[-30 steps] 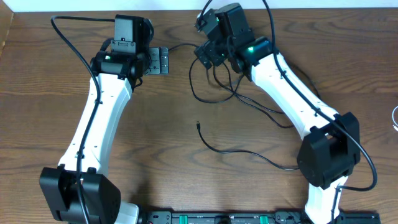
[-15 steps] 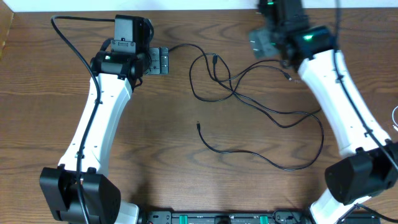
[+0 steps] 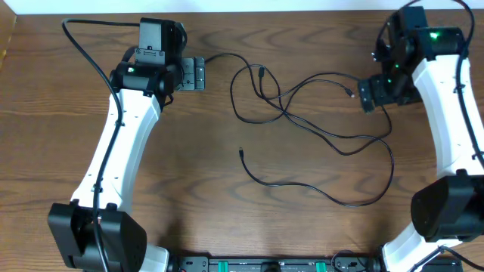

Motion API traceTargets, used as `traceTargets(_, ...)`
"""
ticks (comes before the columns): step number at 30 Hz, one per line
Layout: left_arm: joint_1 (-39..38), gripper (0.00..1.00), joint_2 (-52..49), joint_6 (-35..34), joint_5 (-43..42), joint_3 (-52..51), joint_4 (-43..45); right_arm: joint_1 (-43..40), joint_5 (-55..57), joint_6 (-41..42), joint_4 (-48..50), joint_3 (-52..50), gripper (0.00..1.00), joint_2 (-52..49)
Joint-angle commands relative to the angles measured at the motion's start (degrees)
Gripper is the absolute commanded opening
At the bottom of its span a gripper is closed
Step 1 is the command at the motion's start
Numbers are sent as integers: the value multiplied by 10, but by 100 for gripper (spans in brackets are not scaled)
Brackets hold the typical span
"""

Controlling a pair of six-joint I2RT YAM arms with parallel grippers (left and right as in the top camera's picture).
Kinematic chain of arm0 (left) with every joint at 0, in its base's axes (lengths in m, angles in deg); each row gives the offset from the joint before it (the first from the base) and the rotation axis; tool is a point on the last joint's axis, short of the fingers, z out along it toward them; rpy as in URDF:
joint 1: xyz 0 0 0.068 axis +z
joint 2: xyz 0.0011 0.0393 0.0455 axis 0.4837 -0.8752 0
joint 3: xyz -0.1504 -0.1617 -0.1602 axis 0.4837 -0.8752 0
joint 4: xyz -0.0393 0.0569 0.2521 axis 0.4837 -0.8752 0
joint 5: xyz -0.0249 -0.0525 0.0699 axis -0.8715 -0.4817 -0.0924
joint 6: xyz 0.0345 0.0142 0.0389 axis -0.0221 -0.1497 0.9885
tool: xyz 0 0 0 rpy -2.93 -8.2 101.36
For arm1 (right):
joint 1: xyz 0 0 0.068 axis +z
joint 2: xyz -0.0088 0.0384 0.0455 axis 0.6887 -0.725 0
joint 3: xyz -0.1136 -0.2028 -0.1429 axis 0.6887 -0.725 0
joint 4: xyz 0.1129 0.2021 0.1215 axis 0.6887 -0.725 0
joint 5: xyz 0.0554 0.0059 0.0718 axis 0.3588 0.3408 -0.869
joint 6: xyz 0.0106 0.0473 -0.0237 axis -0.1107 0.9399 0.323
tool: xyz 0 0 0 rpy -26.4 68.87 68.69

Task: Untangle cables

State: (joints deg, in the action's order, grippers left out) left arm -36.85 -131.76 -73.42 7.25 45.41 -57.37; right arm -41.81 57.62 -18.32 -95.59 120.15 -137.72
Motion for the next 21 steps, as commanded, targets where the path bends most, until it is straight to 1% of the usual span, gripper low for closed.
traceTargets(1, 0, 93, -3, -1, 3, 0, 0, -32, -10, -41, 3, -37, 99, 7)
traceTargets(3, 0, 93, -3, -1, 3, 0, 0, -48, -26, -59, 12, -66, 98, 7)
traceTargets(7, 0, 93, -3, -1, 3, 0, 0, -78, -68, -87, 65, -151, 94, 7)
traceTargets(10, 0, 93, -3, -1, 3, 0, 0, -90, -154, -139, 92, -212, 85, 7)
traceTargets(11, 0, 93, -3, -1, 3, 0, 0, -93, -186, -144, 116, -252, 84, 7)
traceTargets(16, 0, 93, -3, -1, 3, 0, 0, -93, -170, -139, 184, -332, 84, 7)
traceTargets(21, 0, 93, -3, -1, 3, 0, 0, -93, -111, -140, 232, -362, 84, 7)
